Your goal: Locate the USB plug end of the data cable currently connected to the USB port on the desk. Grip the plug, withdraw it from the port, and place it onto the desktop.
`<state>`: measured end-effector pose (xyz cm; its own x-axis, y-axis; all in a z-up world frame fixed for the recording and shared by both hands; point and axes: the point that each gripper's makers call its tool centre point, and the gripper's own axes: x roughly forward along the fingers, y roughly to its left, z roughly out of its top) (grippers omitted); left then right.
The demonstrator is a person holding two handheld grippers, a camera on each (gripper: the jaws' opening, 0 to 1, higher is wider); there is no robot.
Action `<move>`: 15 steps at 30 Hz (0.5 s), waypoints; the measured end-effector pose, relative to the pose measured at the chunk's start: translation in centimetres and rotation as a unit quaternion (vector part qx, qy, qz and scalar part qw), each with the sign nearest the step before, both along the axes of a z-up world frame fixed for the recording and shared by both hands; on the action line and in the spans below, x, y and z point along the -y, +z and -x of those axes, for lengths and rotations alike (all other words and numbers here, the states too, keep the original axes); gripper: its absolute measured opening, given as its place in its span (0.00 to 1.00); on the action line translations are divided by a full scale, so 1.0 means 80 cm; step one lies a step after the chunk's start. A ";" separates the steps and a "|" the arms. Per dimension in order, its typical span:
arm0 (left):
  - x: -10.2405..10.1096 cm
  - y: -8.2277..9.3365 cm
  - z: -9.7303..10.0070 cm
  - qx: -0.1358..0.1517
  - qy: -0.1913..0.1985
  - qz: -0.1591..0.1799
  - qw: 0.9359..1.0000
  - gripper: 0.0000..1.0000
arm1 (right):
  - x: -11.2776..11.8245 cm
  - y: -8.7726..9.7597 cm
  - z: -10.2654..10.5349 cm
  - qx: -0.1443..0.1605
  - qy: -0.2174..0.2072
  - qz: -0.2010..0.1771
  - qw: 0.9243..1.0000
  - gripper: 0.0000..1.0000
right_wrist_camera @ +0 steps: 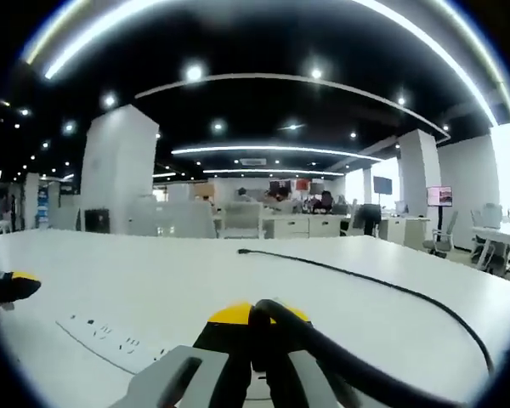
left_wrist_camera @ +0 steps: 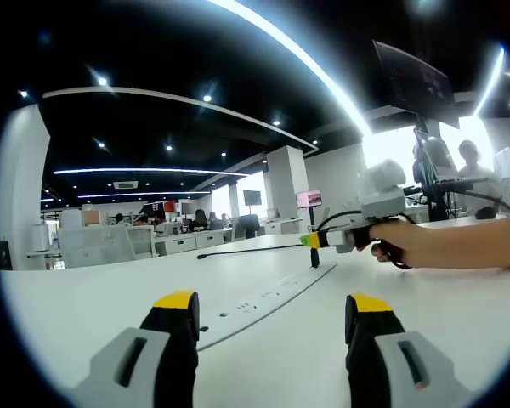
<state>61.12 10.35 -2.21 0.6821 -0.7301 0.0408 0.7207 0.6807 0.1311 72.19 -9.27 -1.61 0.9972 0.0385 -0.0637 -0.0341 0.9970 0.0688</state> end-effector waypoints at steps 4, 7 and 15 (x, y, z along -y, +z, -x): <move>0.000 0.000 0.000 0.000 0.000 0.000 1.000 0.70 | 0.009 -0.001 0.002 0.006 -0.003 -0.047 0.999 0.06; 0.000 0.000 0.000 0.000 0.000 -0.001 1.000 0.70 | 0.000 0.000 0.006 0.000 -0.001 0.003 1.000 0.06; 0.000 0.000 0.001 0.000 -0.001 -0.001 1.000 0.70 | -0.010 0.000 0.005 -0.005 0.007 0.045 0.999 0.06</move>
<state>61.05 10.35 -2.24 0.6813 -0.7309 0.0392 0.7214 0.6796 0.1333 71.75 -8.51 -1.61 0.9959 0.0455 -0.0782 -0.0472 0.9987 -0.0203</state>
